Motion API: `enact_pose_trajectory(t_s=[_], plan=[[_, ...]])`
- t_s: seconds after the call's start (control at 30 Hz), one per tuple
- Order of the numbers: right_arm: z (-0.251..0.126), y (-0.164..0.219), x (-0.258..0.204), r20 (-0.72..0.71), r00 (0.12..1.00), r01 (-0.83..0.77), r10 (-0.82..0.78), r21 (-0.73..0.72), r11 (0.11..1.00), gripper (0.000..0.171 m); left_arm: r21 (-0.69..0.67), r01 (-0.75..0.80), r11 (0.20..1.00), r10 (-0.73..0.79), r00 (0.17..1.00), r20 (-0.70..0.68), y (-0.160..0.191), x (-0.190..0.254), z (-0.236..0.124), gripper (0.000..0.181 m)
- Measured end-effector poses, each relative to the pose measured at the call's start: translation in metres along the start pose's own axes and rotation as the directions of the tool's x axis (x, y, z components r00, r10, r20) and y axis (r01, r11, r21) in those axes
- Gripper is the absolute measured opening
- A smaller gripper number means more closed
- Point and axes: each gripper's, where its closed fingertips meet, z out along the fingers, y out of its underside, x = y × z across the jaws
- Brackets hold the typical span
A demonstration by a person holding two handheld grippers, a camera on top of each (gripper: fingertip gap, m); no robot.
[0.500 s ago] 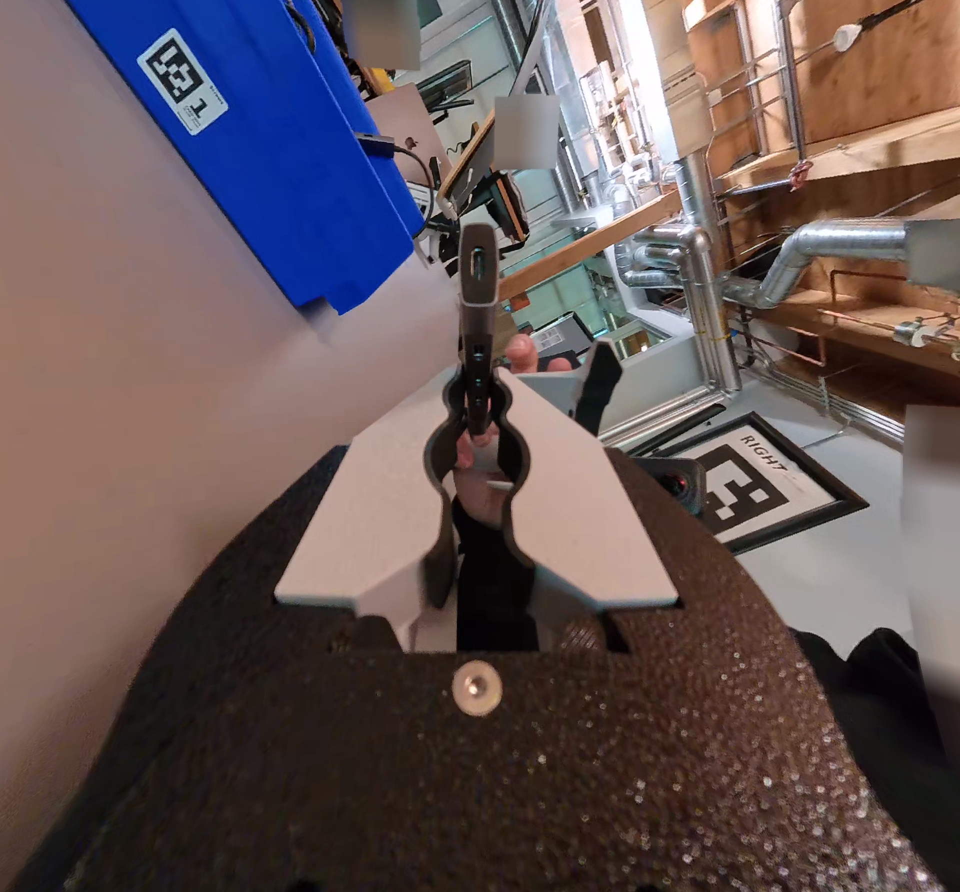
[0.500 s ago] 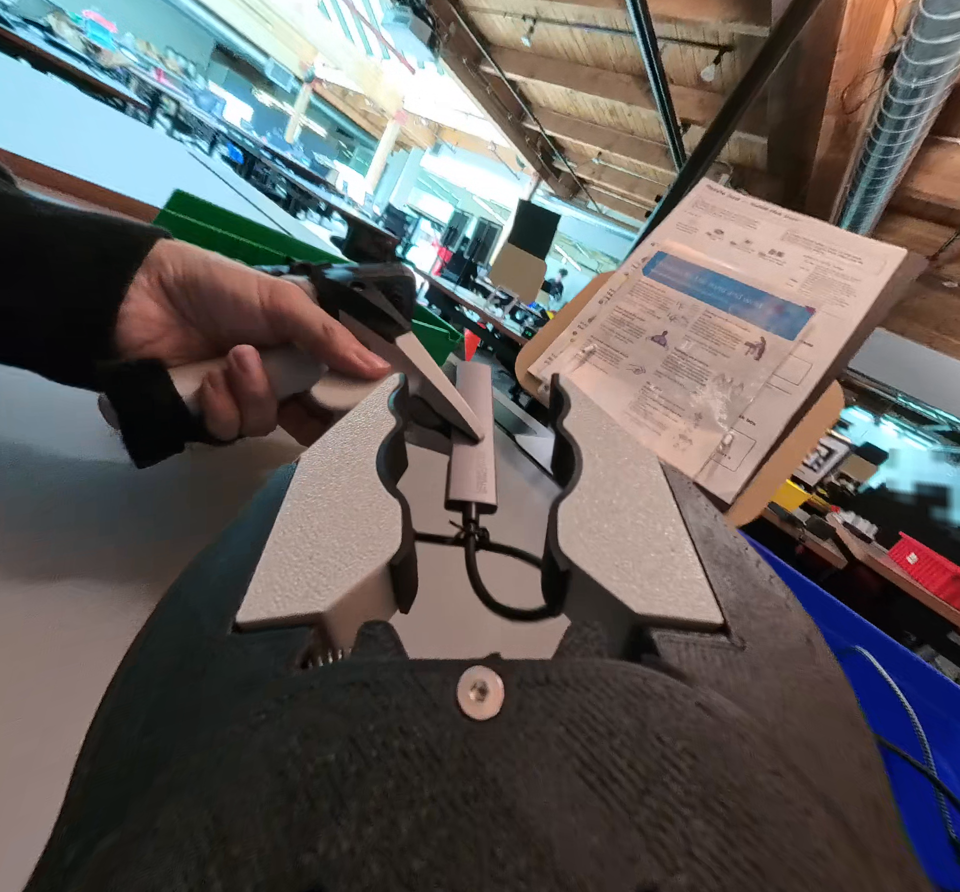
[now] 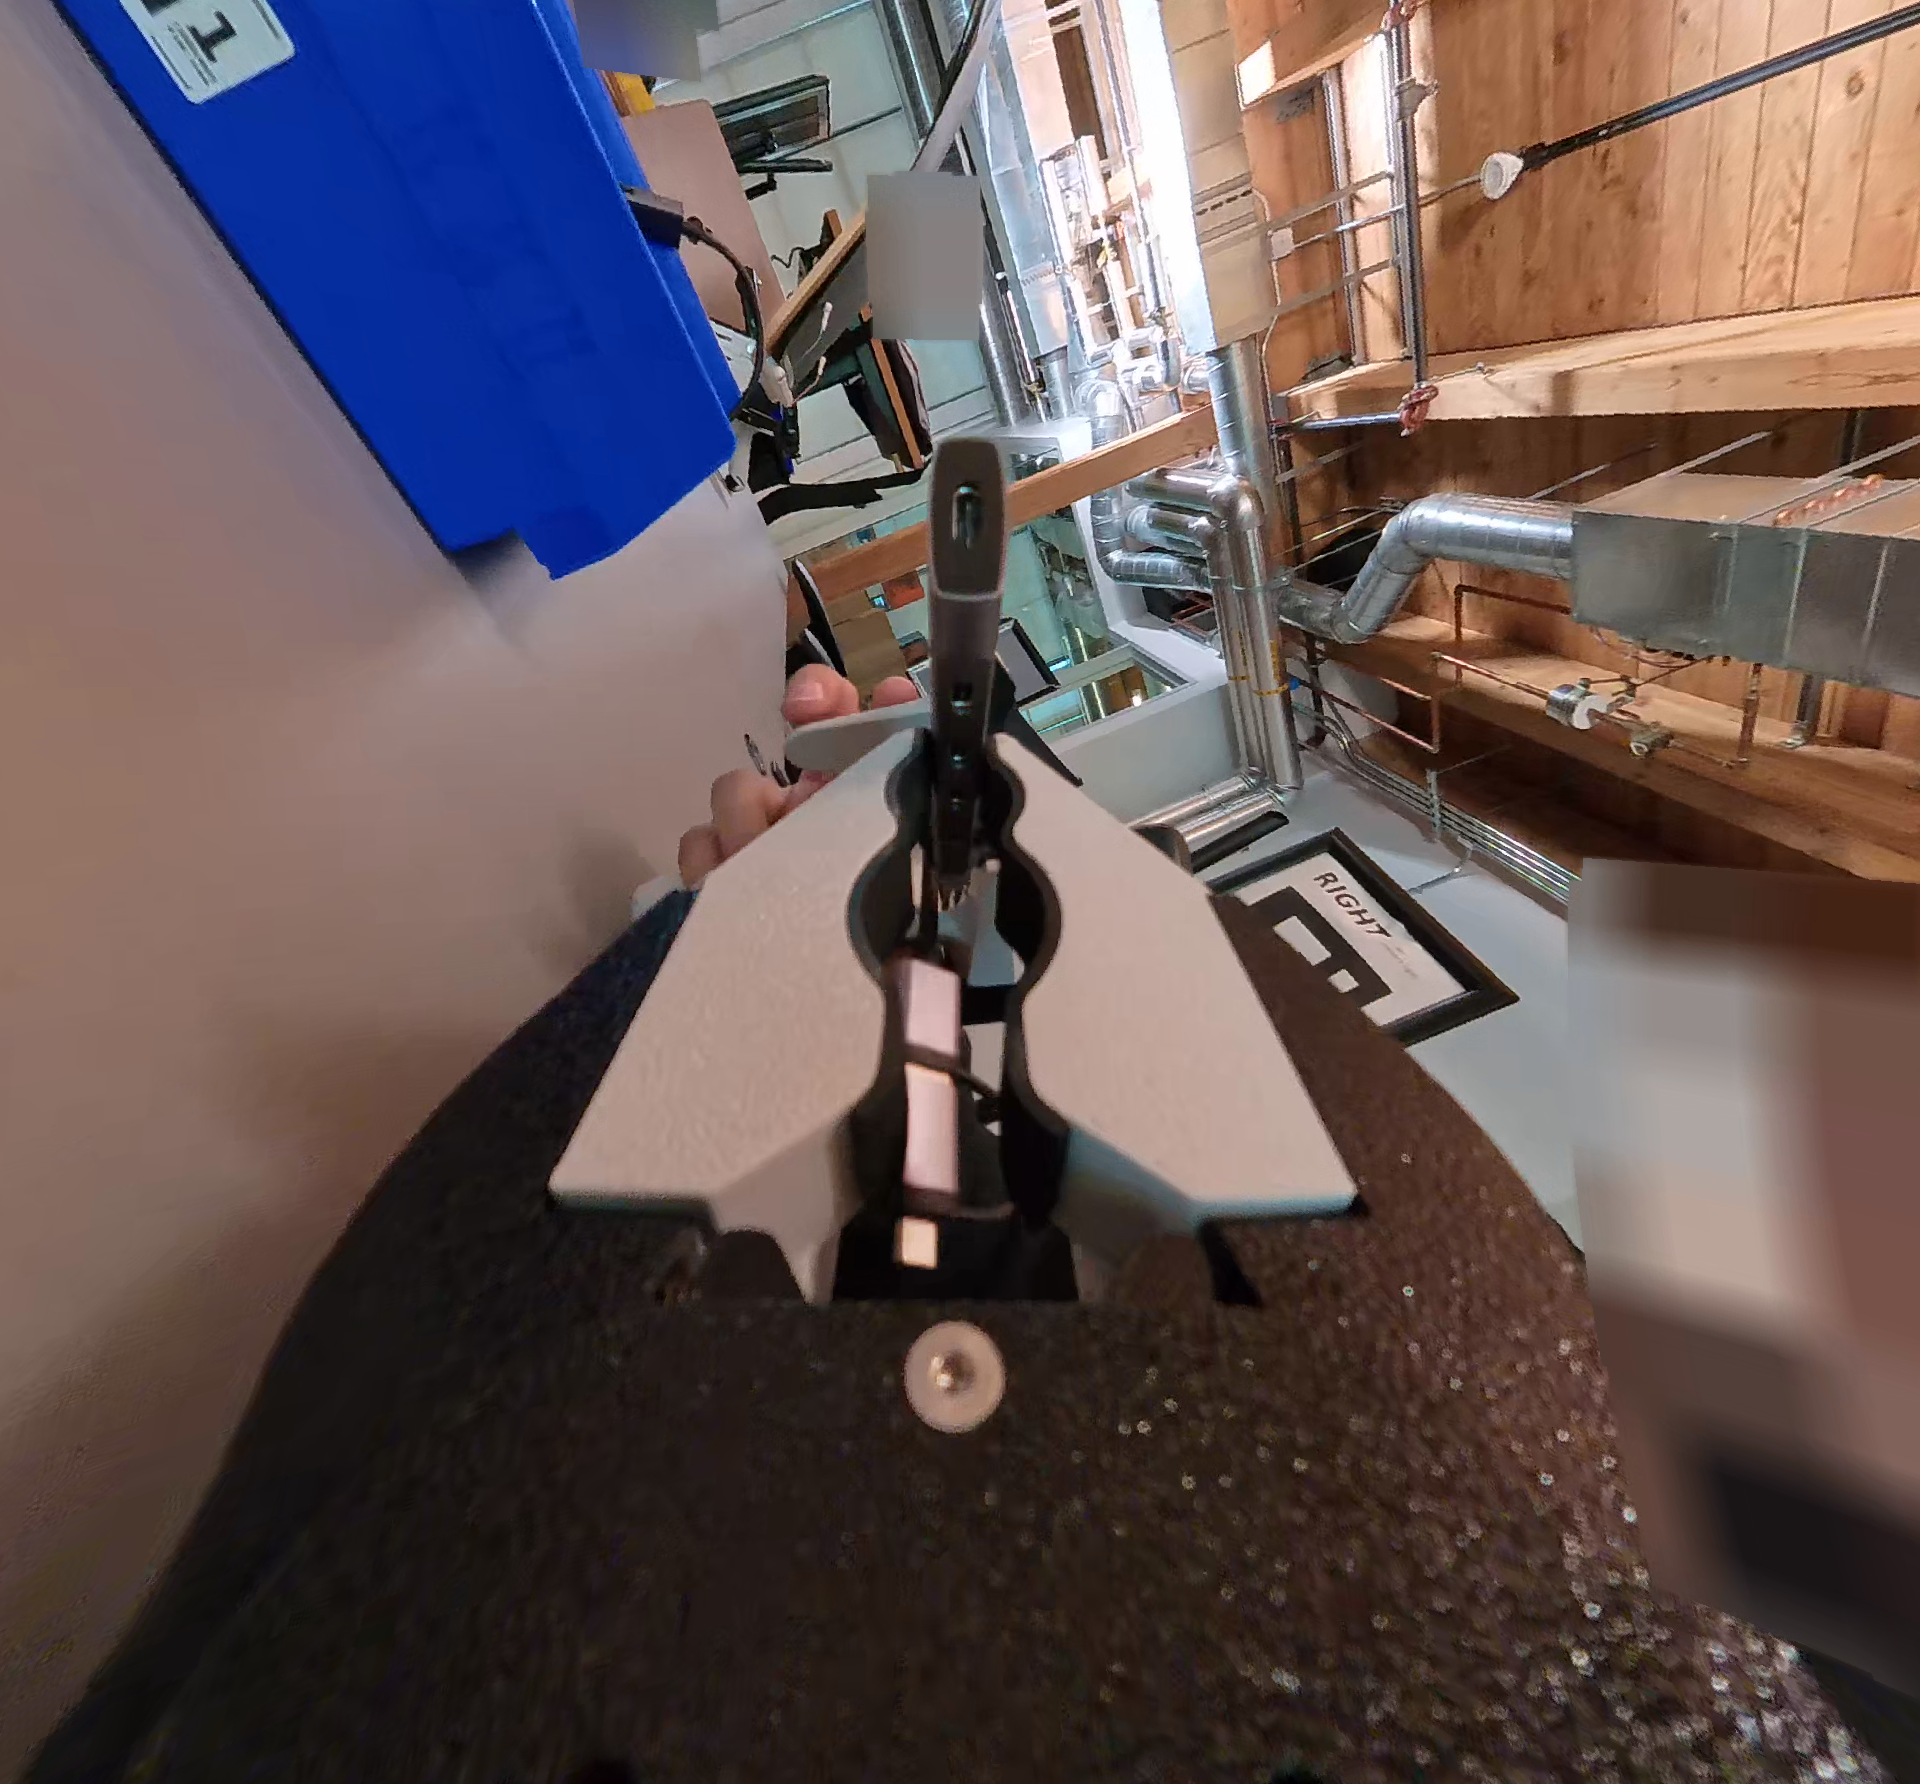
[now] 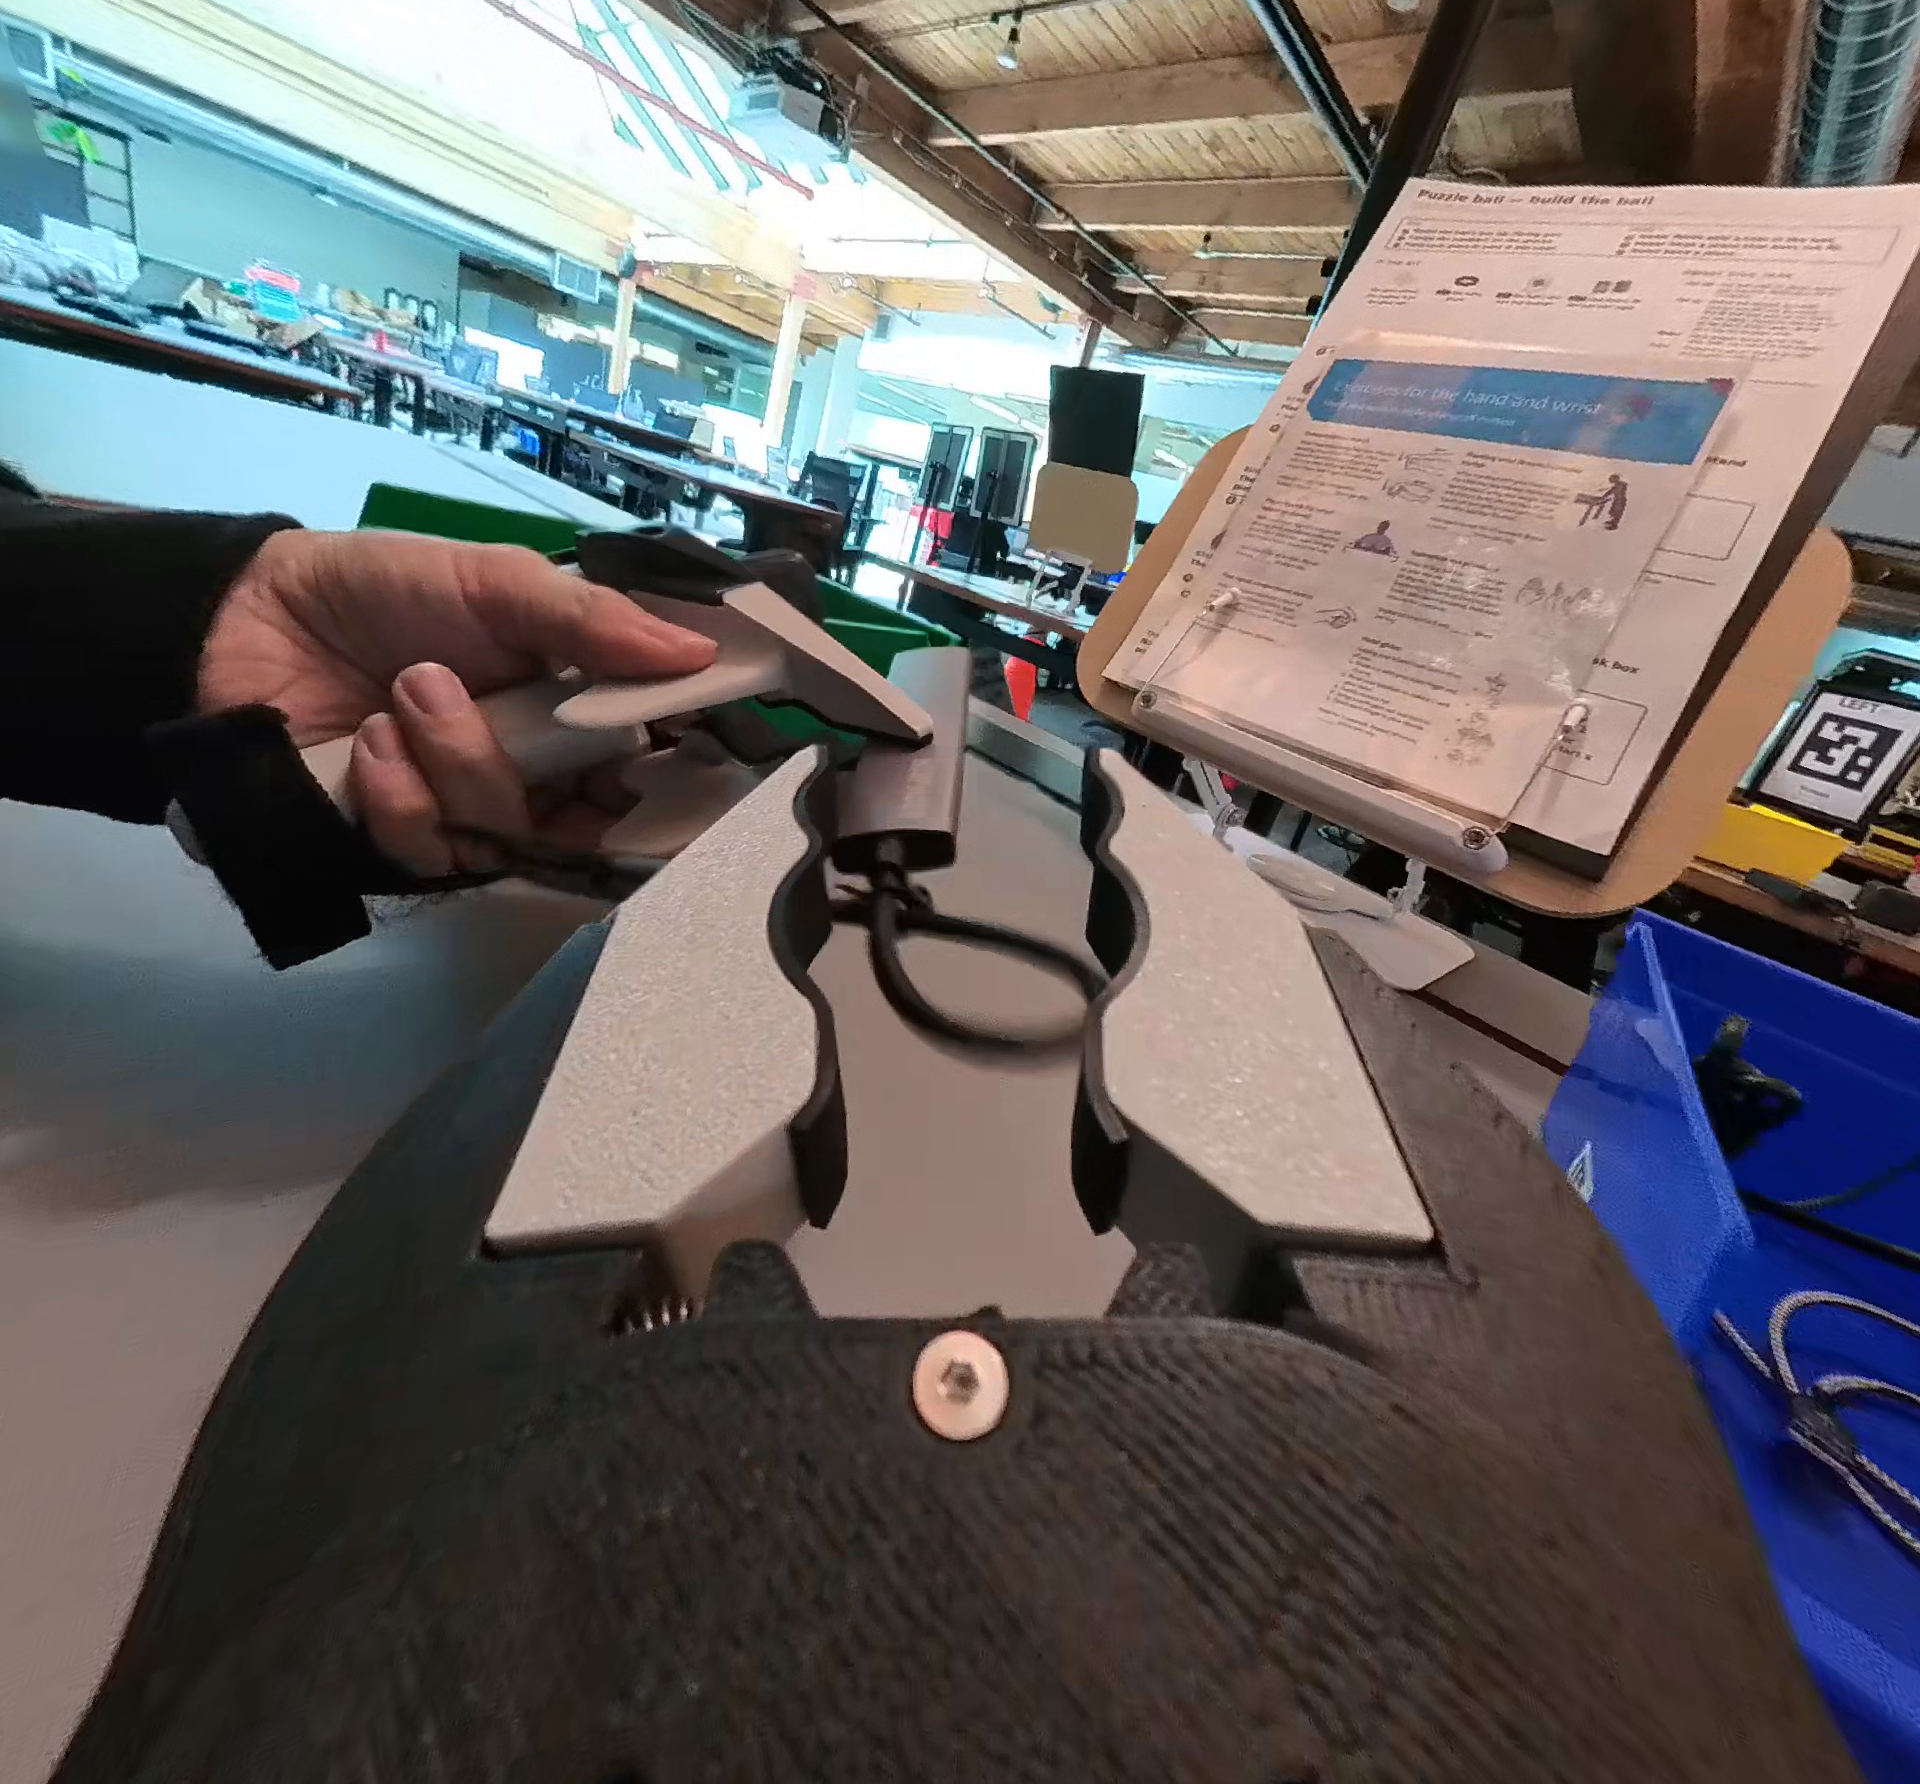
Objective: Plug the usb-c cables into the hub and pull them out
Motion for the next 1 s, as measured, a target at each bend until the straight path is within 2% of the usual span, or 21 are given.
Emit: enact_pose_trajectory(t_s=[0.07,0.23,0.37,0.5,0.63,0.87,0.93,1.0], plan=[[-0.003,-0.003,0.009,-0.033,0.999,-0.032,0.033,0.021,0.999,0.063,0.017,0.0,1.0,0.0,1.0,-0.016,-0.004,0.004,-0.003,0.006],[0.002,0.005,-0.005,0.035,0.998,-0.05,0.051,-0.012,0.999,0.069,-0.02,0.008,1.0,-0.009,0.999,-0.03,0.003,0.01,0.001,0.006],[0.005,0.008,-0.014,0.042,0.999,0.033,-0.031,-0.032,0.999,0.049,-0.044,0.022,0.999,-0.022,1.0,-0.004,0.012,0.005,0.011,0.006],[0.002,0.006,-0.007,0.013,0.999,0.05,-0.05,-0.027,0.998,0.03,-0.029,0.042,0.999,-0.041,0.999,0.013,0.008,0.002,0.011,0.006],[0.003,0.008,-0.008,0.021,1.0,0.0,0.0,-0.03,1.0,0.025,-0.014,0.043,0.999,-0.042,0.999,0.03,0.007,0.001,0.012,0.006],[0.006,0.019,-0.004,-0.025,0.999,0.04,-0.043,-0.121,0.992,0.023,0.03,0.055,0.998,-0.057,0.996,0.075,0.002,-0.007,0.012,0.006],[0.006,0.017,-0.002,-0.051,0.998,0.028,-0.035,-0.123,0.992,0.023,0.036,0.006,0.999,-0.009,0.994,0.107,0.0,-0.007,0.013,0.007],[0.005,0.01,0.002,-0.067,0.994,-0.094,0.089,-0.064,0.994,0.023,0.071,-0.126,0.989,0.113,0.98,0.161,-0.01,0.0,0.011,0.01]])
